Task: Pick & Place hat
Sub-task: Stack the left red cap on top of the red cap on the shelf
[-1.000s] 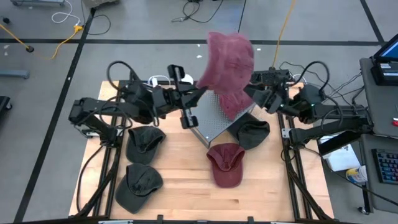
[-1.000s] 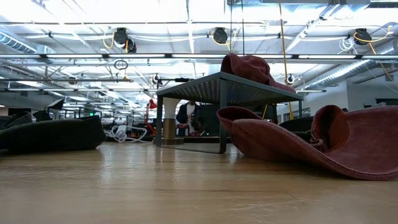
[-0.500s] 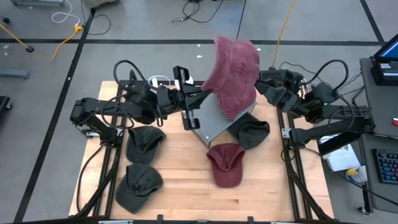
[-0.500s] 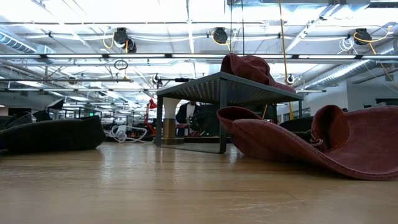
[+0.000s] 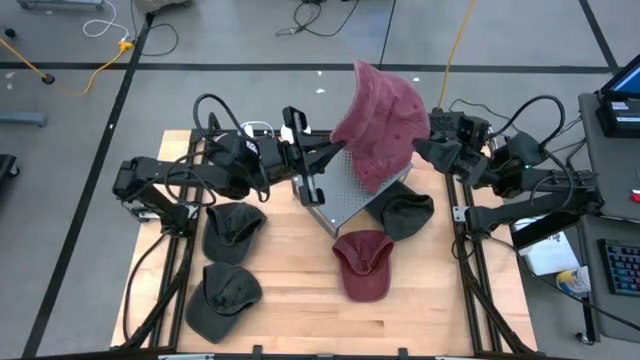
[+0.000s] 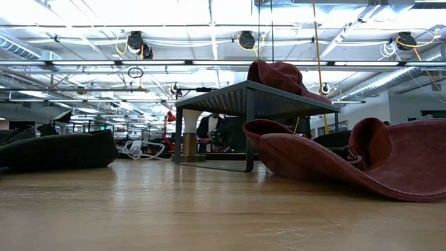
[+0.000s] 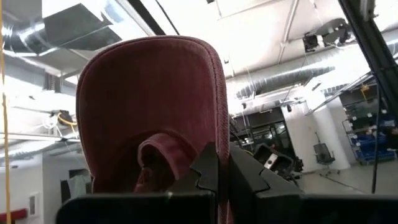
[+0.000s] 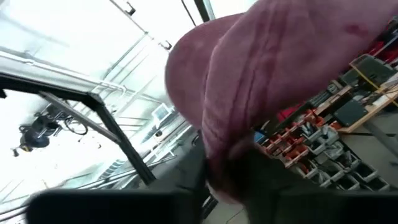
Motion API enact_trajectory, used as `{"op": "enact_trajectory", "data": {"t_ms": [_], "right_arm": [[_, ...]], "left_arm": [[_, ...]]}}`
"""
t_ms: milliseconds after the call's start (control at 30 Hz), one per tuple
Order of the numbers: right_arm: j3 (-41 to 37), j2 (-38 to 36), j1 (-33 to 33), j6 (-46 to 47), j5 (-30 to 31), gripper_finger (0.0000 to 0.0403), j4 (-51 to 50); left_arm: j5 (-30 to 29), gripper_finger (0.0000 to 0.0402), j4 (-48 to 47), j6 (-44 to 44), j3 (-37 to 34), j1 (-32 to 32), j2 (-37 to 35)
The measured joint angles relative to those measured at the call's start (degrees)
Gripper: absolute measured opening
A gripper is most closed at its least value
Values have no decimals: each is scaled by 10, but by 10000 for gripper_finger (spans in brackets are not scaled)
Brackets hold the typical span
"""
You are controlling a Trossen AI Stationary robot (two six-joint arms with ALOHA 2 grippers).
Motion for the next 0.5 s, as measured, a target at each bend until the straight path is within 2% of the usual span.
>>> {"op": "enact_trajectory", "data": {"t_ms": [67, 100, 300, 500], "right_arm": [[0, -3, 0, 0, -9, 19, 1], [0, -4, 0, -2, -9, 12, 2], [0, -8, 0, -21, -11, 5, 41], [0, -7, 0, -34, -10, 3, 62]], "left_arm": [[-1, 23, -1, -13, 0, 1, 0], [-2, 33, -2, -18, 0, 1, 0], [-26, 91, -5, -52, 0, 2, 0], [-33, 112, -5, -102, 0, 3, 0]]}}
